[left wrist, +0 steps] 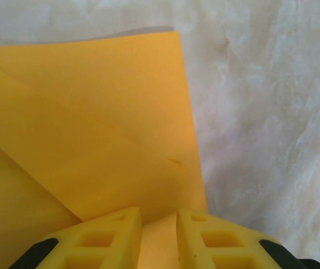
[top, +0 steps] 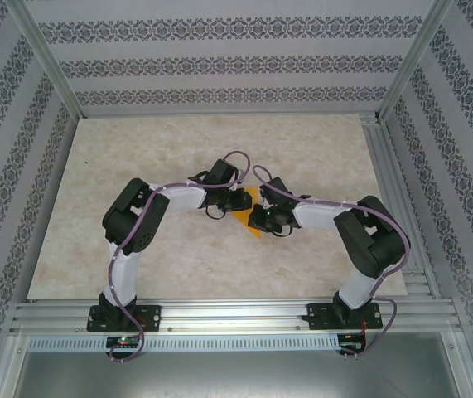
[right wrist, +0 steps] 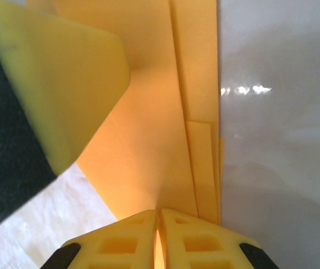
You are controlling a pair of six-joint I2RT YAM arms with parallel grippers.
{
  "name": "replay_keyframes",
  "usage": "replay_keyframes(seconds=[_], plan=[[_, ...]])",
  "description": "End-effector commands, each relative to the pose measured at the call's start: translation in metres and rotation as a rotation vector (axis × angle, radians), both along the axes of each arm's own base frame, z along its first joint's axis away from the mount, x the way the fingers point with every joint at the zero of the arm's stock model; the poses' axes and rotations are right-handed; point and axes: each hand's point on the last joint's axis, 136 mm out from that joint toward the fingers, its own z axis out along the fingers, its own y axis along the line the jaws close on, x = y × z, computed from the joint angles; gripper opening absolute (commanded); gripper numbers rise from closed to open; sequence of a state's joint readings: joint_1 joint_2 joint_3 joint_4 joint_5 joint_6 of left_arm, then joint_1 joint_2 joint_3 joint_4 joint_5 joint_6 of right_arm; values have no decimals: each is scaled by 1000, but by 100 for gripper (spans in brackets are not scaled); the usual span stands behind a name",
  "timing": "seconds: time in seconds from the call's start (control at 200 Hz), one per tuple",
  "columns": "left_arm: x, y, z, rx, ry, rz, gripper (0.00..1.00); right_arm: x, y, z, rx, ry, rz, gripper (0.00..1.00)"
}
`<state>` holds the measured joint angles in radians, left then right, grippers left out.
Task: Fold a paper plane with a square sheet of paper (fold left side to right side)
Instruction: Fourth fold the wing at the center of the table.
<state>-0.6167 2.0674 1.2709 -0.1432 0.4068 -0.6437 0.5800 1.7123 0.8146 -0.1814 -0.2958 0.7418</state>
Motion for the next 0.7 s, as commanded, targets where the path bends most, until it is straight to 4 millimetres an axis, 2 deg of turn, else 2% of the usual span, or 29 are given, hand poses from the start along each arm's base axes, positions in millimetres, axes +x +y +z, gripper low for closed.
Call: replay_keyframes(seconds=[0.0, 0.19, 0.345, 0.435, 0.485, 0.61, 0.694], plan=[[1, 21, -28, 112, 10, 38, 27, -74, -35, -39, -162, 236, 41, 12], [2, 21, -26, 114, 9, 35, 27, -104, -45, -38, -196, 279, 84, 12], [3, 15, -14, 87, 1, 22, 28, -115, -54, -32, -204, 281, 90, 12], [4, 7, 4, 47, -9, 0, 31, -105, -53, -20, -180, 222, 95, 13], [5, 3, 20, 16, -19, -12, 34, -94, -49, -5, -134, 167, 99, 14], [10, -3, 74, -54, -75, -42, 42, -62, -49, 36, -37, 15, 92, 22], [14, 3, 110, -89, -121, -35, 48, -42, -51, 58, 41, -56, 88, 27]])
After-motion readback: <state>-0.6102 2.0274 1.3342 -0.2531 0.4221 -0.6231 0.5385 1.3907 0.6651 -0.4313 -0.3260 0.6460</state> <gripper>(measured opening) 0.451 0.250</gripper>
